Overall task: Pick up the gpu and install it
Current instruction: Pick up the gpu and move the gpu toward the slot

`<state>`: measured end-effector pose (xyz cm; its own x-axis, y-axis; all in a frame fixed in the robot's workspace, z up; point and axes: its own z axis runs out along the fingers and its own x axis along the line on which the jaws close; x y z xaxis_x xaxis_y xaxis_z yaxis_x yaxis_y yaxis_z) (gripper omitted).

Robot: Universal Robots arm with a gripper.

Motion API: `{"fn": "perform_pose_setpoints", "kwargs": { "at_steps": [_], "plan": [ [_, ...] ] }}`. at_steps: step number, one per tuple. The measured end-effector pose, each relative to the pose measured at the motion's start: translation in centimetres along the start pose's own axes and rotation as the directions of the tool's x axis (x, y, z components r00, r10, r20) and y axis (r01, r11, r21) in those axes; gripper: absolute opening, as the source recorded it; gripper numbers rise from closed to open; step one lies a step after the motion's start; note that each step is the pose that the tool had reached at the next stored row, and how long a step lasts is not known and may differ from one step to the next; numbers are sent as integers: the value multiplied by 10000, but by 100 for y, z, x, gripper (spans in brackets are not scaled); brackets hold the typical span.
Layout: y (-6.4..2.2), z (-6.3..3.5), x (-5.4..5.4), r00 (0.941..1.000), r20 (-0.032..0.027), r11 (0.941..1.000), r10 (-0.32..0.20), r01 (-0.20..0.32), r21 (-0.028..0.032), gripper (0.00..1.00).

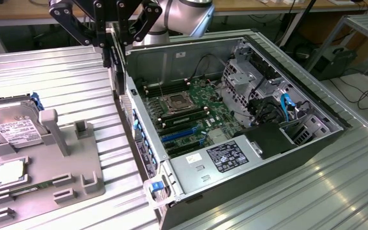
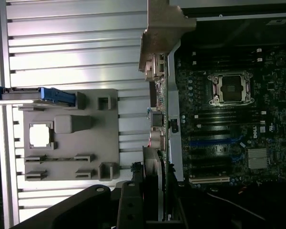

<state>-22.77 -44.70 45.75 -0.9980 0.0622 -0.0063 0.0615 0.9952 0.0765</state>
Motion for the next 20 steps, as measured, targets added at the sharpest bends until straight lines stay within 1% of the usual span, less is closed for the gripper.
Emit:
{"fn": "perform_pose_setpoints", "kwargs": {
  "at_steps": [3, 6, 8, 20],
  "plan": [
    [8, 2, -132, 10000, 0, 10000, -1, 1, 0, 28],
    [21, 5, -337, 10000, 0, 10000, -3, 3, 0, 28],
    [23, 5, -372, 10000, -1, 10000, -5, 5, 1, 28],
    [28, 6, -449, 10000, -1, 10000, -7, 7, 1, 28]
  ]
}}
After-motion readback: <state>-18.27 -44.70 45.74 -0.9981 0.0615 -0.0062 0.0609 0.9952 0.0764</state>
